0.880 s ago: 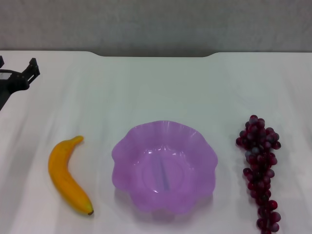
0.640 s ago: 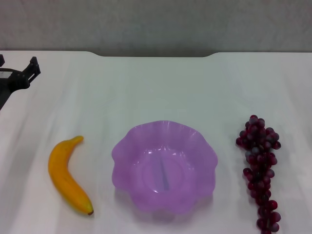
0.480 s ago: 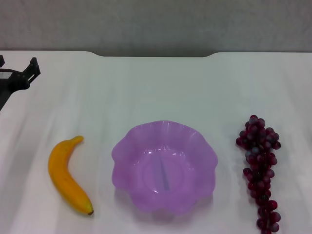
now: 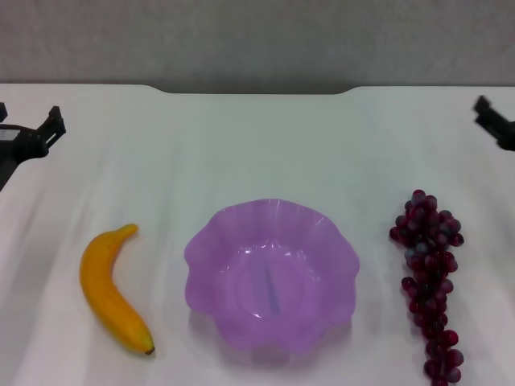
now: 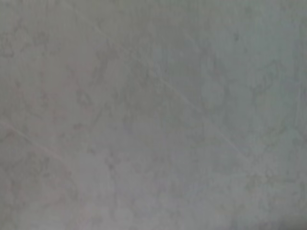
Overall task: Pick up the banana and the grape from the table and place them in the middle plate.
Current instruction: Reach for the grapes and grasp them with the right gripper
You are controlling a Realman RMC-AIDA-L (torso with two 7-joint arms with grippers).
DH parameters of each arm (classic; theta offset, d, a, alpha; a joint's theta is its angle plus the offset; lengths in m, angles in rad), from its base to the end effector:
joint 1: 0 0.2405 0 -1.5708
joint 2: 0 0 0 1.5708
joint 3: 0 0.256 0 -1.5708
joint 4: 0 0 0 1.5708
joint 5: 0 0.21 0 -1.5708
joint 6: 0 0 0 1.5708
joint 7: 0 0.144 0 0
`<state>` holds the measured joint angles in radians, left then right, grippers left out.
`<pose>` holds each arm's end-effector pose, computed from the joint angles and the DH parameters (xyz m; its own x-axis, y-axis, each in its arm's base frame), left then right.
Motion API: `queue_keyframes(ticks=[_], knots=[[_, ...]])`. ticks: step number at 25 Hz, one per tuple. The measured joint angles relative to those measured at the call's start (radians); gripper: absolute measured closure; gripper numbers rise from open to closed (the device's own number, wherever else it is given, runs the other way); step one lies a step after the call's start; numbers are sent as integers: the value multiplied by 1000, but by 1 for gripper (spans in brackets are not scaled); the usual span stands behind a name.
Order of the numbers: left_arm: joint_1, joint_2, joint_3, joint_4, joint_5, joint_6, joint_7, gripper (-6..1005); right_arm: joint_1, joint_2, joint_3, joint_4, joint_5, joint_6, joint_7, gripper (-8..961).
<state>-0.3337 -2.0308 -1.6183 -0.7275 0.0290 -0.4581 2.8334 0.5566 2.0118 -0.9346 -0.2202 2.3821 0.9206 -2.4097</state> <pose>-0.3106 0.3965 0.0432 0.7433 0.1135 0.6592 0.6683 -0.0848 -0.7390 0.3269 0.3970 0.0362 0.6038 -0.1070 -0.7900 -0.7880 -0.2303 -0.5710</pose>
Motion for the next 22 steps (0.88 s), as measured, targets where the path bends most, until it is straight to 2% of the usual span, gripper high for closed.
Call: queue_keyframes(ticks=[3, 6, 11, 14, 17, 20, 22], knots=[[0, 1, 0, 1, 0, 7, 1, 119, -22, 2, -9, -138, -184, -27, 172, 74], [-4, 1, 0, 2, 1, 19, 1, 119, -81, 8, -68, -304, -274, -90, 277, 74], [-6, 2, 0, 2, 10, 25, 2, 119, -171, 3, -361, -593, -378, -384, 511, 74], [-7, 2, 0, 2, 11, 34, 2, 119, -228, 0, -451, -759, -510, -439, 712, 74], [-8, 1, 0, 2, 12, 39, 1, 119, -259, -4, -486, -882, -769, -433, 1052, 73], [-13, 0, 1, 2, 12, 45, 2, 119, -239, -6, -491, -940, -1126, -382, 1392, 73], [-16, 0, 2, 2, 12, 53, 1, 119, -228, -4, -500, -960, -1292, -363, 1522, 73]])
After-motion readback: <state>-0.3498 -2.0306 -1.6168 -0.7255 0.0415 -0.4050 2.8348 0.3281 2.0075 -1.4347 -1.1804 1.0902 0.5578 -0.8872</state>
